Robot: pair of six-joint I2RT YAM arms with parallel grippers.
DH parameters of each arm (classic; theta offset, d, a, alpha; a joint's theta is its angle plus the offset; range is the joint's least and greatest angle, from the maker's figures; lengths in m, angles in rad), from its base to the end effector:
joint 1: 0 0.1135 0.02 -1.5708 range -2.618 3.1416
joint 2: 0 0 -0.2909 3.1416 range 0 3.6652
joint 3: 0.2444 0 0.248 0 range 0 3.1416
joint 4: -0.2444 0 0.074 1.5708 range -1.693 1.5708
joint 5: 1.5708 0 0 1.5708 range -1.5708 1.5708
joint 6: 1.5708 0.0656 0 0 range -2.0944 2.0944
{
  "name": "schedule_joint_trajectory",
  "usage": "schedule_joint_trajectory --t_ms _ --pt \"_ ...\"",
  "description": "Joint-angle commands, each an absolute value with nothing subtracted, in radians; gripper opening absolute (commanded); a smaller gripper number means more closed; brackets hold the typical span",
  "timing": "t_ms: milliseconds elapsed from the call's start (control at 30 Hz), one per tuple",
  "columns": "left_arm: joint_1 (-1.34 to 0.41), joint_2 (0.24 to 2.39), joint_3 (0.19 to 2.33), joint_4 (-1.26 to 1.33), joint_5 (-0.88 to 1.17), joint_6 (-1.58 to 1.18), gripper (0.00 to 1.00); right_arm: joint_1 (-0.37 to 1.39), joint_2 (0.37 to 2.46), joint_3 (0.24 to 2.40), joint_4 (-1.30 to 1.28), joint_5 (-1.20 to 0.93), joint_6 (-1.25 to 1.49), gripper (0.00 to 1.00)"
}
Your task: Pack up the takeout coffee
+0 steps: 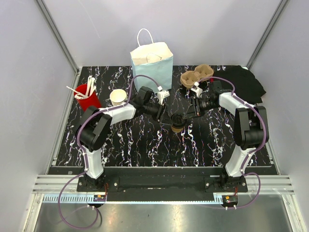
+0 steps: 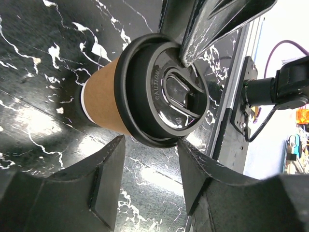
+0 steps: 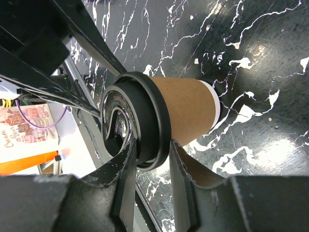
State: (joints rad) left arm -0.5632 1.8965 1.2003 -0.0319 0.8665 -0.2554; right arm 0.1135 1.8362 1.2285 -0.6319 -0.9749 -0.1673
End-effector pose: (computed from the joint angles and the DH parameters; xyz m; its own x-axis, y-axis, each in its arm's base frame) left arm 0.3311 -0.2682 0.2033 -0.7533 0.2822 -0.5941 0.6577 0.3256 -0.6792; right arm 0.3557 0.0952 0.2013 -0.8713 -0.1934 -0.4510 -0.4828 0.5020 0.7176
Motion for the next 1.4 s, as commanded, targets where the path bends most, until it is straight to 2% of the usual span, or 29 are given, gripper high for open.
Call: schedule_joint_trajectory --t_ms 0,167,333,433,1033,1067,1200,1233,1367 --pt "-0.572 1.913 1.187 0.02 0.853 -0.244 0.49 0.124 1.87 1.23 -0.617 -0.894 -0.206 0.22" --pt "-0.574 1.931 1.19 0.003 0.824 -0.23 0.45 0.121 1.871 1.23 -0.617 -0.893 -0.206 0.22" --pt "-0.58 1.98 1.229 -0.09 0.77 -0.199 0.31 0.121 1.878 1.229 -0.618 -0.884 -0.207 0.22" --pt "-0.58 2.013 1.239 -0.129 0.762 -0.18 0.26 0.121 1.881 1.226 -0.618 -0.873 -0.212 0.22" --pt "-0.624 2.122 1.339 -0.304 0.647 -0.094 0.21 0.121 1.839 1.209 -0.615 -0.811 -0.229 0.21" --pt "-0.621 2.114 1.342 -0.301 0.652 -0.095 0.22 0.121 1.832 1.209 -0.617 -0.815 -0.229 0.22" --pt "-0.594 2.066 1.377 -0.291 0.699 -0.11 0.34 0.121 1.807 1.226 -0.626 -0.844 -0.23 0.23" --pt "-0.586 2.054 1.394 -0.291 0.707 -0.112 0.41 0.121 1.804 1.242 -0.64 -0.85 -0.232 0.23" --pt "-0.56 2.014 1.446 -0.32 0.724 -0.104 0.51 0.121 1.786 1.282 -0.666 -0.862 -0.235 0.27"
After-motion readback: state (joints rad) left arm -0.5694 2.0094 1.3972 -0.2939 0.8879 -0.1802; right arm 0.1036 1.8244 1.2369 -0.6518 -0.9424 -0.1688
